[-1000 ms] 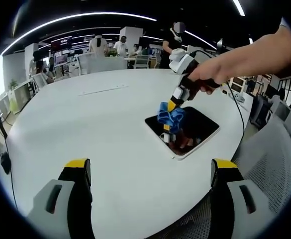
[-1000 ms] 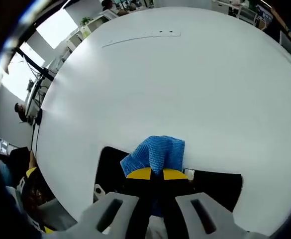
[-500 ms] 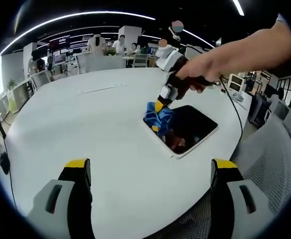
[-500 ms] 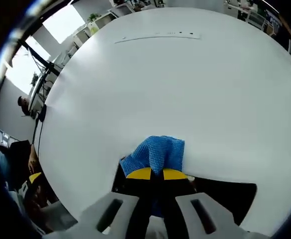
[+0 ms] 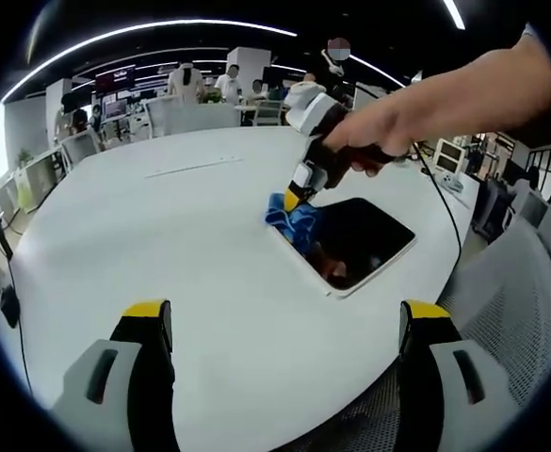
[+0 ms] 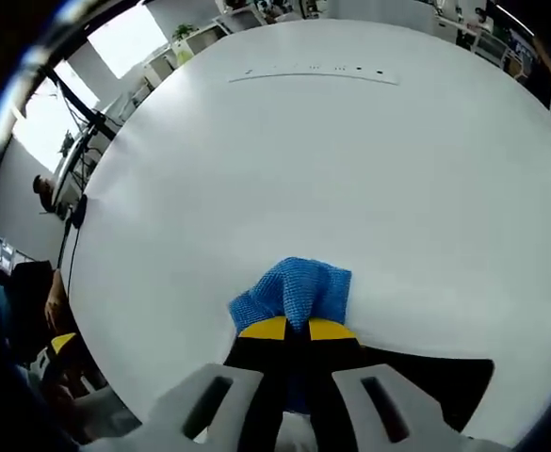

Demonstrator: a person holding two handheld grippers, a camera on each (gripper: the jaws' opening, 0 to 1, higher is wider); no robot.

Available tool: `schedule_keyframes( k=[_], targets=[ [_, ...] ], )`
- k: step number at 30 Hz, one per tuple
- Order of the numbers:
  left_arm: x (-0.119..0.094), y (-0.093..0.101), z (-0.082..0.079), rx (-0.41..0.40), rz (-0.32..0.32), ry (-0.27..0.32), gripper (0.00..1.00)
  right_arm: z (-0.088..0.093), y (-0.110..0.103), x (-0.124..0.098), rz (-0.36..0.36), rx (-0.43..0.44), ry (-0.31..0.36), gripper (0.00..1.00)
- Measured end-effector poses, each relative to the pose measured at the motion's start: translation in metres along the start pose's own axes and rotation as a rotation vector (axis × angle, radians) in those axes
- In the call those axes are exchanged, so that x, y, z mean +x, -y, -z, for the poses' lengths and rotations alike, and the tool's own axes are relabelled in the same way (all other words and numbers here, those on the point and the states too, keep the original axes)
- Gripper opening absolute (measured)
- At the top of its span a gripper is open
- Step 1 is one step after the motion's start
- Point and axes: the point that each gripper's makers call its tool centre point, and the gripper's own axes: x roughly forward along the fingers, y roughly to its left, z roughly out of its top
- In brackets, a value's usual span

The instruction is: Wipe the mirror surface with the cleaning cloth until all visible marks leave the cleaned area.

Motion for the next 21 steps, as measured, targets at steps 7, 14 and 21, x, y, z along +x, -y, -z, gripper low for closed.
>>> schedule_keyframes(
  k=[7,14,21],
  targets=[
    [0.0,0.0,0.002,0.0,-0.003,-0.009,0.99,0.005,0.002,-0.008,-0.024,0.047,0.017,0.0],
    [0.001,0.0,0.002,0.002,-0.003,-0.01,0.99,0.013,0.001,-0.008,-0.028,0.037,0.014,0.0],
    [0.0,0.0,0.002,0.005,-0.005,-0.01,0.99,0.021,-0.001,-0.01,-0.024,0.021,0.002,0.0]
  ],
)
